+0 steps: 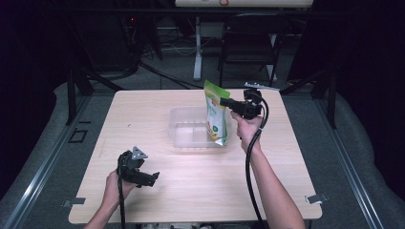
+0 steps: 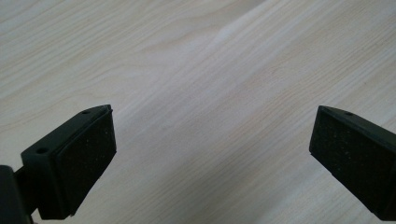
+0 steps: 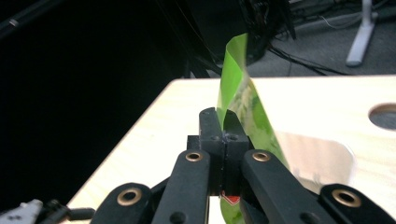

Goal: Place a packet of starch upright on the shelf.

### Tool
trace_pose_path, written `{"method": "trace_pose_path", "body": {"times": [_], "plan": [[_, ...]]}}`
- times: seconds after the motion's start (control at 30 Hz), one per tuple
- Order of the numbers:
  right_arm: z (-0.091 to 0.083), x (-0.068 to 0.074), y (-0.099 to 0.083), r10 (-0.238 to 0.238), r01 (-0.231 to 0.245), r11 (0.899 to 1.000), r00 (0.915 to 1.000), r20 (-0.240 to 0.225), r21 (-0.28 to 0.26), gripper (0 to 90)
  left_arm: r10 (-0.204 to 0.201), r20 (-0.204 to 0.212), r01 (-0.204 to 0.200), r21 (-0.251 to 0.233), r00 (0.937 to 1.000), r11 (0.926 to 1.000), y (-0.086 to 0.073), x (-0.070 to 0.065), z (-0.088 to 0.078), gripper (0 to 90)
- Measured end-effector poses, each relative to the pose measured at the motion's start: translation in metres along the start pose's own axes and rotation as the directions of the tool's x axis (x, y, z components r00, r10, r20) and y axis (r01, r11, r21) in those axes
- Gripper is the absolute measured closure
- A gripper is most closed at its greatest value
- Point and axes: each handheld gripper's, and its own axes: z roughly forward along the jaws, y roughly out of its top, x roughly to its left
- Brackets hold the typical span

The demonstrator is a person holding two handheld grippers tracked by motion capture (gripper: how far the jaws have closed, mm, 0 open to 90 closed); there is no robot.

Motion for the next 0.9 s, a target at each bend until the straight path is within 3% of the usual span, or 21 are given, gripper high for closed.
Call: {"method": "trace_pose_path", "body": {"times": [0.1, 0.23, 0.3, 0.33, 0.5, 0.53, 0.67, 0.7, 0.9], "plan": [[-0.002, -0.006, -0.003, -0.003, 0.003, 1.0, 0.9999, 0.013, 0.004, 90.0, 0.0, 0.001, 0.0, 0.0, 1.0, 1.0, 0.0, 0.0, 0.0, 0.5], [-0.004, -0.006, 0.002, -0.052, 0.05, 0.998, 0.9975, 0.048, 0.045, 88.6, 0.003, 0.002, -0.003, 0.001, 1.0, 1.0, 0.0, -0.001, 0.001, 0.5], [-0.005, -0.006, 0.004, -0.061, 0.058, 0.996, 0.9966, 0.055, 0.061, 86.1, 0.004, 0.002, -0.004, 0.0, 1.0, 1.0, 0.0, -0.001, 0.001, 0.5], [-0.006, -0.009, 0.008, -0.077, 0.07, 0.992, 0.9952, 0.061, 0.101, 80.1, 0.005, 0.002, -0.005, 0.002, 1.0, 1.0, 0.001, -0.001, 0.0, 0.5], [-0.006, -0.015, 0.014, -0.096, 0.084, 0.985, 0.993, 0.07, 0.149, 73.4, 0.004, 0.003, -0.004, 0.006, 1.0, 1.0, 0.0, -0.001, 0.001, 0.5], [-0.004, -0.016, 0.019, -0.116, 0.101, 0.978, 0.9904, 0.076, 0.183, 69.8, 0.007, 0.004, -0.007, 0.006, 1.0, 1.0, 0.001, -0.001, 0.002, 0.5], [0.002, -0.016, 0.029, -0.151, 0.127, 0.967, 0.9843, 0.093, 0.221, 65.4, 0.016, 0.007, -0.016, 0.012, 0.9999, 0.9998, 0.001, -0.002, 0.002, 0.6], [0.005, -0.015, 0.032, -0.174, 0.145, 0.959, 0.9793, 0.103, 0.241, 63.9, 0.016, 0.008, -0.017, 0.012, 0.9998, 0.9998, 0.001, -0.002, 0.002, 0.6], [0.025, -0.018, 0.037, -0.177, 0.138, 0.942, 0.9787, 0.104, 0.306, 57.3, 0.013, 0.008, -0.013, 0.012, 0.9999, 0.9998, 0.001, -0.001, 0.002, 0.5]]}}
